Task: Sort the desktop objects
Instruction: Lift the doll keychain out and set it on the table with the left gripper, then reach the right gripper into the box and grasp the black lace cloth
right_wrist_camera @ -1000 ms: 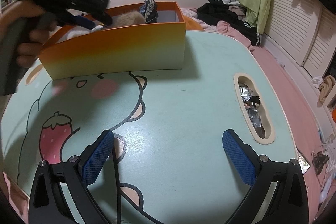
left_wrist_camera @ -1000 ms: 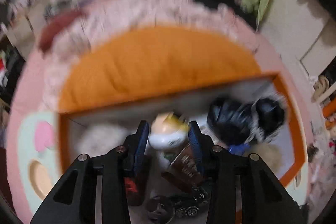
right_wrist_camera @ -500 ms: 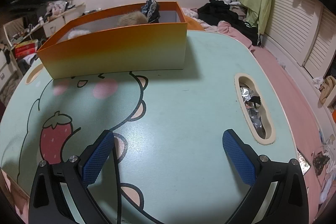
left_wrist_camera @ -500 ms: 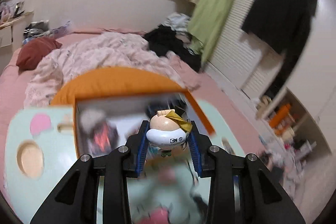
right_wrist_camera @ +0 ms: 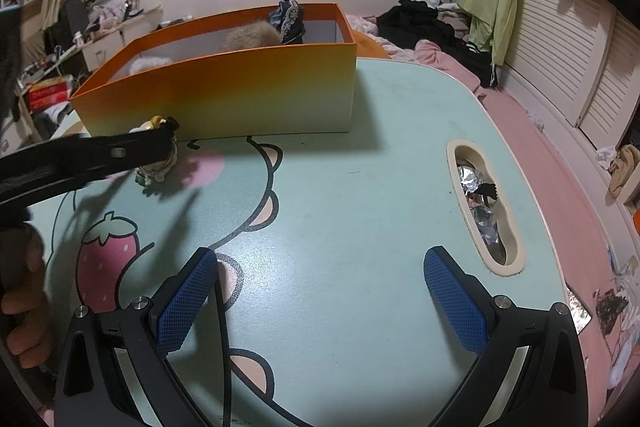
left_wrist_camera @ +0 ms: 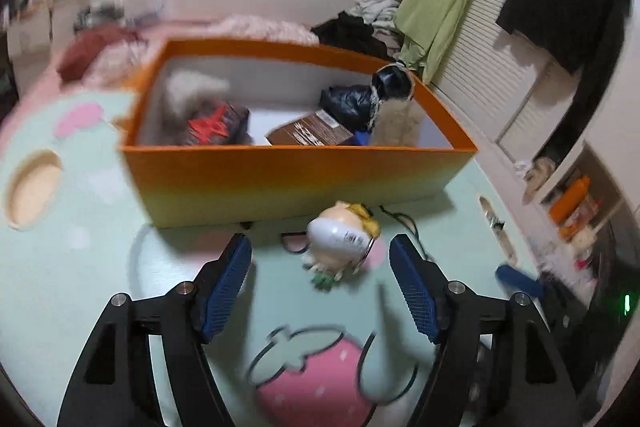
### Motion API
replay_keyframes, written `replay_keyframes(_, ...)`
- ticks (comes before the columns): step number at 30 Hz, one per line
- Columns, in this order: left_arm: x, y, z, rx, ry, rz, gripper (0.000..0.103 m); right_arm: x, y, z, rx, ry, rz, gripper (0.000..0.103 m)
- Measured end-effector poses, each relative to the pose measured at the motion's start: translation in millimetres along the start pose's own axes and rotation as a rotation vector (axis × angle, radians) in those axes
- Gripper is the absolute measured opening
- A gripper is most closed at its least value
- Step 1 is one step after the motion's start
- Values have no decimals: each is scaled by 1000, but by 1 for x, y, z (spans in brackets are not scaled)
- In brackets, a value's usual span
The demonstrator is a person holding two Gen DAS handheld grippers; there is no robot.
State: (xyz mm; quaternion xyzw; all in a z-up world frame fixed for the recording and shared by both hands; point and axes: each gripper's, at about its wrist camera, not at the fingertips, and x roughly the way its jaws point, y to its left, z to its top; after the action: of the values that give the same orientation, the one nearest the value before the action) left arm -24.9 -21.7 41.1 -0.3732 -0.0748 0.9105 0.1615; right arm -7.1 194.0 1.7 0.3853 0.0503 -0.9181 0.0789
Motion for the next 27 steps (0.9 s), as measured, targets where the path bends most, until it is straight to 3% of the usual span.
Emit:
replay_keyframes(2,-12,-5,-11,86,3,65,83,0,0,0,0,0,0,103)
replay_keyframes(6,-9,-13,-50,255,84,210,89,0,0,0,0,0,-1,103)
replay_keyframes(7,-10,-10,-55,240,39,185,92,0,0,0,0,0,-1,103)
replay_keyframes(9,0,-5,-52,199,62,164,97,0,0,0,-3,-1,-1,103)
replay_keyframes(12,10,0,-48,168,72,199,102,2,0,0,-6,-1,1,103)
replay_keyframes(27,4,8,-50,125,75,223,103,-1,2,-2,-23,13,3,103)
